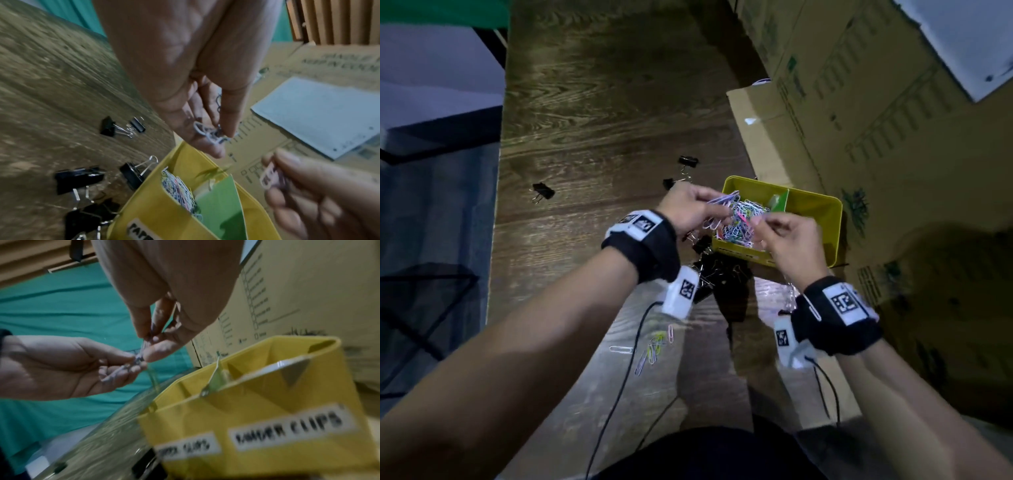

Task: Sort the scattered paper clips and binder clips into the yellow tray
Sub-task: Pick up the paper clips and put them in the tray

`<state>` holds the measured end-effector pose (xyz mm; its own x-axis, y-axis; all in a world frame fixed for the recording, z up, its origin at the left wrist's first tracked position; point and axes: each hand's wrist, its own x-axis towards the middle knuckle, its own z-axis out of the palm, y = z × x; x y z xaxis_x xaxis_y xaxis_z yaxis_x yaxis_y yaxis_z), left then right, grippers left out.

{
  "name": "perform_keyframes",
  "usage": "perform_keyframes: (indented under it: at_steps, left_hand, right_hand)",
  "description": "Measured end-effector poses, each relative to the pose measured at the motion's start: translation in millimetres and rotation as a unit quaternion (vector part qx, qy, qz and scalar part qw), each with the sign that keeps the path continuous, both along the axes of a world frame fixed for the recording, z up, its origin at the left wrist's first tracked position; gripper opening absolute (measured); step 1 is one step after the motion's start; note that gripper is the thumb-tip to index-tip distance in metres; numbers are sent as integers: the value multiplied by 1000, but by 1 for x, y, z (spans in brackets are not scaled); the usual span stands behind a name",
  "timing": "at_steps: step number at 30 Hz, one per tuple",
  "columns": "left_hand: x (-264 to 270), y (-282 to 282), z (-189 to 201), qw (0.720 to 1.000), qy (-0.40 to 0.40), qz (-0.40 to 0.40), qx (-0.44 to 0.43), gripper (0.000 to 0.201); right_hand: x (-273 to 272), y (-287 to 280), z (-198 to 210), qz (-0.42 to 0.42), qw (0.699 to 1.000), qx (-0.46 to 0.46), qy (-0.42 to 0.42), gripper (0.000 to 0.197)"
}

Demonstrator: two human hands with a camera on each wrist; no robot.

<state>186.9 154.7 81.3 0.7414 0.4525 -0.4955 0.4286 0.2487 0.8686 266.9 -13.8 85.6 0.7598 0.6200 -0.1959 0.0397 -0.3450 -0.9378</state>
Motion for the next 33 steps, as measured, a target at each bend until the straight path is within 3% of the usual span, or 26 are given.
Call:
perform_keyframes:
  at_steps: [2, 4, 6, 8, 12, 15, 18, 20, 22, 26, 29, 33]
  left_hand:
    - [20, -9, -2, 998, 28, -5, 47, 16]
    - [34, -15, -6, 986, 77, -58, 139, 25]
    - [38, -16, -10, 957, 133, -128, 222, 31]
    - [35, -14, -13, 945, 142, -151, 252, 31]
    - [13, -9, -18, 979, 62, -50, 187, 14]
    - [-15, -2, -17, 990, 37, -23, 131, 21]
    - [-52, 7, -13, 979, 77, -78, 169, 13]
    - [-84, 10, -16, 964, 116, -134, 197, 8]
    - [-120, 10, -24, 940, 161, -187, 236, 8]
    - [-202, -7, -54, 892, 218, -213, 333, 16]
    - [-249, -31, -78, 884, 228, -183, 365, 34]
    - [-272, -63, -105, 890, 229, -163, 360, 47]
  right_hand:
    - [21, 7, 0, 6, 996, -53, -67, 11]
    - [37, 16, 0, 18, 989, -89, -114, 17]
    - [49, 27, 0, 57, 971, -147, -181, 22]
    - [55, 38, 1, 112, 946, -199, -231, 24]
    - [61, 56, -10, 234, 877, -307, -287, 26]
    - [57, 62, -10, 281, 829, -367, -315, 32]
    - [44, 63, -10, 289, 843, -320, -321, 33]
    - [27, 60, -11, 320, 862, -236, -316, 30]
    - [0, 51, -15, 385, 856, -137, -317, 24]
    - [-66, 27, -46, 537, 775, -76, -323, 21]
    - [-104, 19, -75, 610, 717, -126, -312, 41]
    - [-128, 15, -96, 640, 674, -187, -319, 58]
